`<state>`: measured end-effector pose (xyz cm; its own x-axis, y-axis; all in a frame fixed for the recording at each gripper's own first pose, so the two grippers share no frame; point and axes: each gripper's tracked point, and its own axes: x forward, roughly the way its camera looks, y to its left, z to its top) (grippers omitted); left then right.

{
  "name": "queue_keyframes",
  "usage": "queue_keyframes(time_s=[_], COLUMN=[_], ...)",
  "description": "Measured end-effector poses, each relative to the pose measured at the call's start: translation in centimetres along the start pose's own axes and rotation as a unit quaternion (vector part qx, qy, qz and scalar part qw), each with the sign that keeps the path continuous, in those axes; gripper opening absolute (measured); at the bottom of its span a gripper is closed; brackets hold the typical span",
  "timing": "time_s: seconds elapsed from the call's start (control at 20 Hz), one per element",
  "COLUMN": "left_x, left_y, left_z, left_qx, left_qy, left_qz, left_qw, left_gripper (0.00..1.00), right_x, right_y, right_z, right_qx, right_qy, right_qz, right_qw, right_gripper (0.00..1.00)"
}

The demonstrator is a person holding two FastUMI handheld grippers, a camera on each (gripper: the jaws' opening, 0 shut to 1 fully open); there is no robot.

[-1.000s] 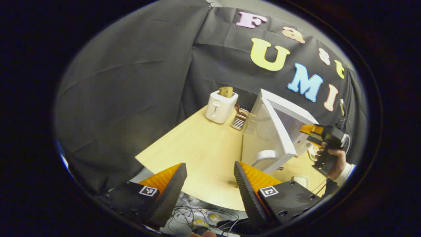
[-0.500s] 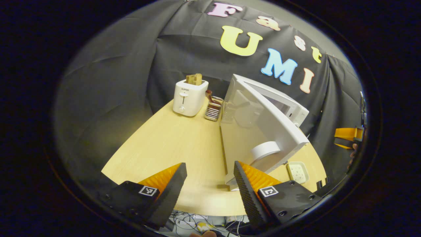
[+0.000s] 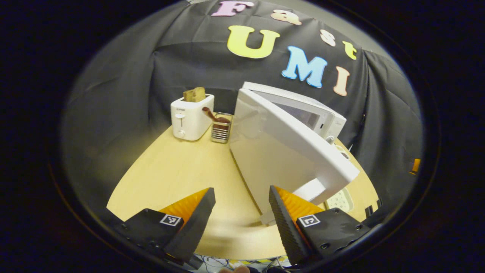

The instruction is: Open the microwave oven with the left hand, put the food in, and close the microwave oven.

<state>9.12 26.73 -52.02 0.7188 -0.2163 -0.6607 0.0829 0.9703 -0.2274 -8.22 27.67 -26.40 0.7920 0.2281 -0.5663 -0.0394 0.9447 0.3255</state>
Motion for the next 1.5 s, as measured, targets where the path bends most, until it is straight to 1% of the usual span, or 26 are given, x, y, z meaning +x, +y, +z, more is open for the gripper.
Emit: queue_keyframes(time_s=[0.1,0.2,0.25,0.3,0.35,0.4,0.45,0.55,0.6,0.7,0.75,0.8,0.85,1.0,1.1,1.15,1.2,1.3,1.35,1.4,1.45,1.5], left_x=[1.6,3.5,4.5,5.4,6.3,7.3,8.4,10.7,11.7,14.1,15.4,16.5,17.8,21.2,23.1,23.4,23.6,23.7,23.8,24.0,24.6,25.0], left_y=[-3.3,-6.3,-7.7,-8.9,-10.2,-11.7,-13.1,-15.8,-17.1,-19.1,-19.8,-20.3,-20.9,-21.9,-22.6,-22.7,-22.6,-22.5,-22.1,-22.2,-22.4,-22.3], left_z=[-0.5,-0.4,-0.3,-0.1,0.5,1.2,2.1,3.7,4.7,6.5,7.3,7.7,8.3,9.8,10.1,9.1,8.9,9.2,9.8,10.3,10.7,11.1], left_qx=[0.005,0.02,0.035,0.047,0.059,0.071,0.083,0.12,0.142,0.191,0.209,0.221,0.229,0.243,0.243,0.236,0.231,0.217,0.211,0.187,0.159,0.134], left_qy=[0.011,0.016,0.019,0.024,0.022,0.019,0.015,0.009,0.002,-0.009,-0.011,-0.014,-0.016,-0.026,-0.024,-0.011,-0.014,-0.025,-0.028,-0.029,-0.025,-0.016], left_qz=[-0.006,-0.012,-0.014,-0.015,-0.02,-0.03,-0.04,-0.059,-0.071,-0.087,-0.093,-0.1,-0.106,-0.114,-0.123,-0.126,-0.13,-0.13,-0.12,-0.114,-0.111,-0.102], left_qw=[1.0,1.0,0.999,0.998,0.998,0.997,0.996,0.991,0.987,0.978,0.973,0.97,0.968,0.963,0.962,0.964,0.964,0.967,0.97,0.975,0.981,0.986], left_gripper=[0.92,0.92,0.96,0.91,1.0,0.92,0.96,0.92,0.92,0.92,1.0,1.0,0.92,0.92,0.92,0.93,0.91,0.88,0.9,0.9,0.86,0.86], right_x=[-1.1,-2.3,-2.9,-3.3,-3.7,-4.1,-4.3,-4.2,-4.1,-4.1,-4.2,-4.1,-3.9,-4.6,-4.6,-4.8,-5.1,-5.4,-5.4,-5.4,-5.3,-5.1], right_y=[-2.0,-2.9,-4.0,-5.4,-6.3,-6.7,-7.2,-9.5,-10.5,-11.6,-12.3,-13.1,-13.6,-14.7,-14.5,-14.5,-14.8,-14.9,-14.5,-14.6,-14.5,-14.4], right_z=[0.1,0.0,0.3,0.5,0.0,-0.1,-0.1,-0.4,-0.9,0.0,0.5,0.7,0.1,0.2,-0.9,-1.4,-1.8,-2.2,-2.3,-2.3,-2.4,-2.4], right_qx=[-0.003,0.005,0.006,0.006,0.015,0.031,0.043,0.061,0.072,0.101,0.111,0.119,0.127,0.15,0.162,0.161,0.158,0.163,0.167,0.169,0.168,0.168], right_qy=[-0.007,-0.012,-0.024,-0.024,-0.018,-0.02,-0.025,-0.021,-0.016,-0.026,-0.037,-0.041,-0.039,-0.051,-0.039,-0.033,-0.028,-0.022,-0.021,-0.02,-0.019,-0.018], right_qz=[-0.003,0.011,0.004,-0.014,-0.026,-0.028,-0.036,-0.077,-0.095,-0.123,-0.141,-0.16,-0.177,-0.224,-0.241,-0.251,-0.263,-0.274,-0.275,-0.277,-0.277,-0.274], right_qw=[1.0,1.0,1.0,1.0,0.999,0.999,0.998,0.995,0.993,0.987,0.983,0.979,0.975,0.962,0.956,0.954,0.951,0.948,0.947,0.946,0.946,0.947], right_gripper=[0.97,0.97,0.97,0.97,0.97,0.98,0.97,0.97,0.97,0.98,0.98,0.97,0.98,0.98,0.98,0.98,0.98,0.98,0.97,0.97,0.97,0.98])
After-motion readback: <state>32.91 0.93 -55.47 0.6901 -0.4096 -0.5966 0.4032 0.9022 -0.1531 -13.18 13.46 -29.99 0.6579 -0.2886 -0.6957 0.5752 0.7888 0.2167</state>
